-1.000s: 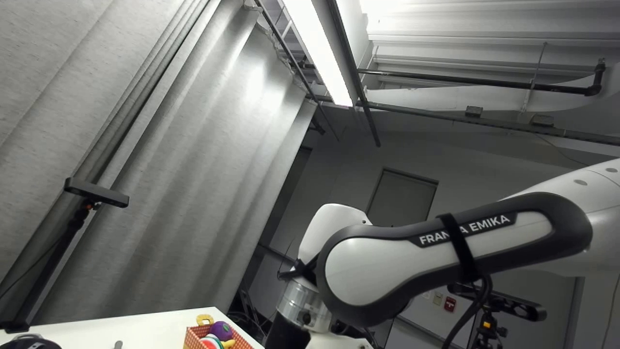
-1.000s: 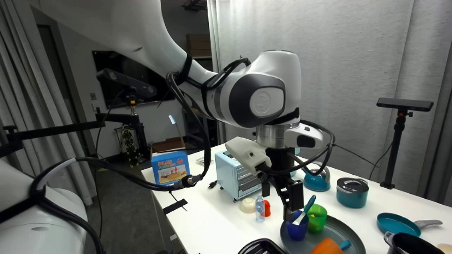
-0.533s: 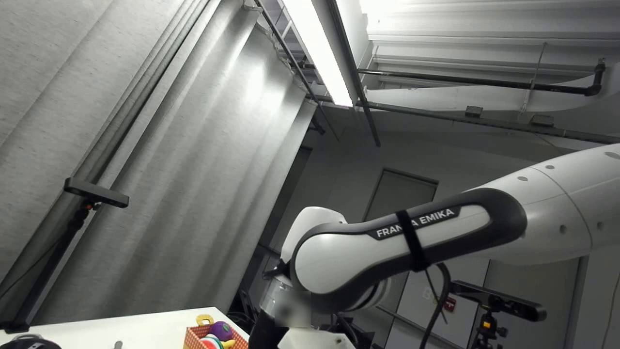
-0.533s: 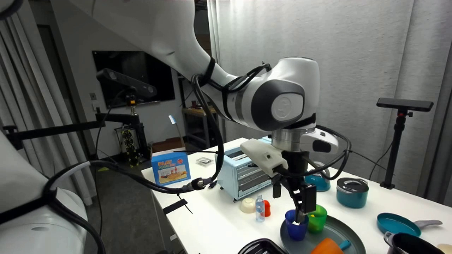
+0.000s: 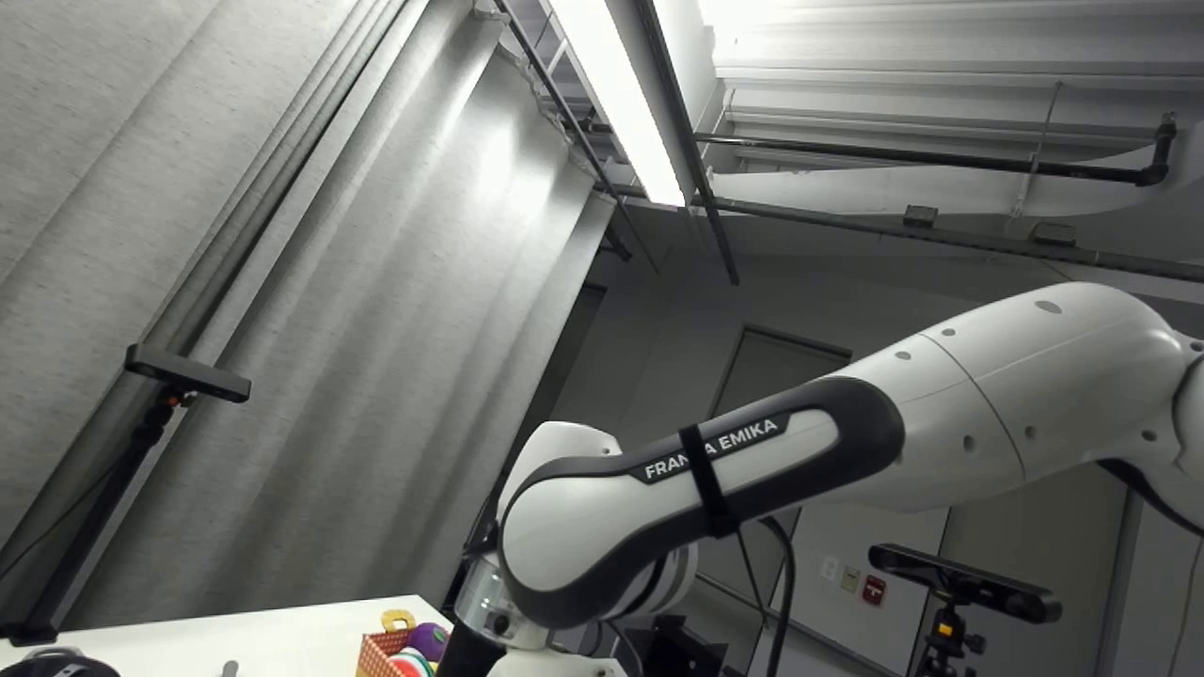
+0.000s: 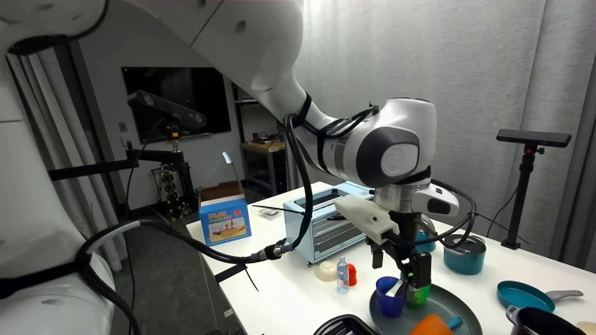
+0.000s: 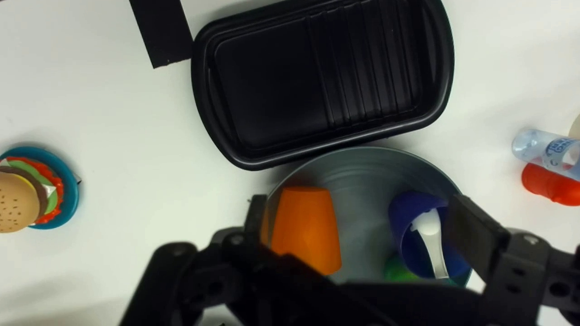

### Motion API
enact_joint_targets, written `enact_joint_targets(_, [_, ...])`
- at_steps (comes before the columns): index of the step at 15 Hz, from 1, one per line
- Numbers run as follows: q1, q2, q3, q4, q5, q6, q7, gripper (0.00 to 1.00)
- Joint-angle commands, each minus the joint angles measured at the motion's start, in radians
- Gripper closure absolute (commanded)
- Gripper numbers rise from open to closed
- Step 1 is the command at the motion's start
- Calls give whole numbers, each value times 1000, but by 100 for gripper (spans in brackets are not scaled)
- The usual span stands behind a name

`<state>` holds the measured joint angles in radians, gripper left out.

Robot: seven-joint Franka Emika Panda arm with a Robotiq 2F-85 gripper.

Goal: Move the orange cup upright on the plate

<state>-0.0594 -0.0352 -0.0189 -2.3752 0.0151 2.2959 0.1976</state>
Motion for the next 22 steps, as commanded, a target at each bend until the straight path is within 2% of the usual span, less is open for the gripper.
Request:
enact_joint_targets(1, [4, 75, -11, 46, 12, 60, -34, 0])
enact_joint_targets(9, [-5, 171, -28, 72, 20, 157, -87, 0])
enact_joint_targets(22, [-28, 355, -39, 210, 41, 172, -174, 0])
